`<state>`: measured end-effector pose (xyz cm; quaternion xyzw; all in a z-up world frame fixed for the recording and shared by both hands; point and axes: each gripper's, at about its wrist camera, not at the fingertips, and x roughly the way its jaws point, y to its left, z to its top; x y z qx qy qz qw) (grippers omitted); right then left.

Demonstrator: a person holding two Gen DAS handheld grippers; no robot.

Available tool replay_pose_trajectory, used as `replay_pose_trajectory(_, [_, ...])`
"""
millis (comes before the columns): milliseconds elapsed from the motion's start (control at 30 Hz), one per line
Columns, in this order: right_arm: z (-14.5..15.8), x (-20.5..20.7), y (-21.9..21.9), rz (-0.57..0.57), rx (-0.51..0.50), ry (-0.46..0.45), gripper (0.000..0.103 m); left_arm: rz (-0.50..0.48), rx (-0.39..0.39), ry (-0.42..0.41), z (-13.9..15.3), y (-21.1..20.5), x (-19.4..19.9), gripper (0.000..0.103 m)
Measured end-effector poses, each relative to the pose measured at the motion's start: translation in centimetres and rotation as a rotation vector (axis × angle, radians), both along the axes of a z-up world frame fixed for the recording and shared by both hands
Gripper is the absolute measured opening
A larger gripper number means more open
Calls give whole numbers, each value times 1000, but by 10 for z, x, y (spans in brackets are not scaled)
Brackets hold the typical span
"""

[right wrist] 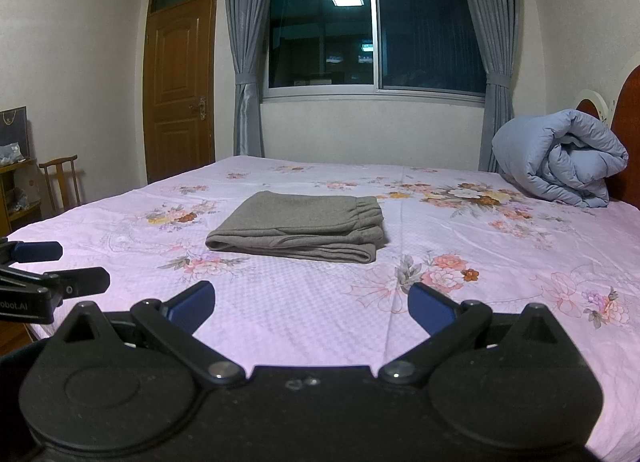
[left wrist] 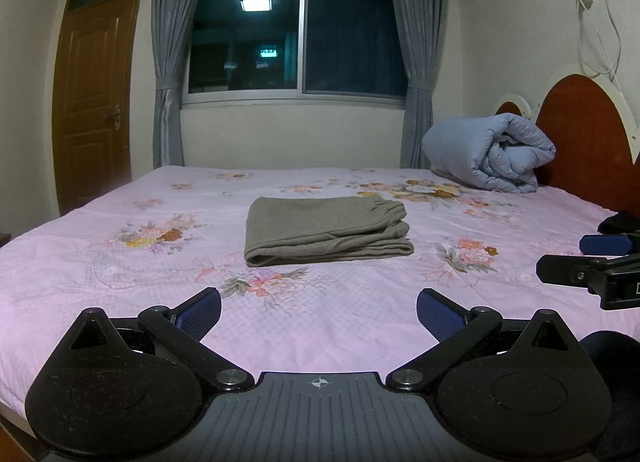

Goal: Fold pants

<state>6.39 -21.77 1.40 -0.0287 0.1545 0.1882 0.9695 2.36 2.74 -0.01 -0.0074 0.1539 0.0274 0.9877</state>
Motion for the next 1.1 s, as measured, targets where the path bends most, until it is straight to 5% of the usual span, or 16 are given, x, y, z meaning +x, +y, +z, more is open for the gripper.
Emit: replay_pose_trajectory(1100, [0,0,0,0,-1,0,97,-4,-2,2,0,0,1,103])
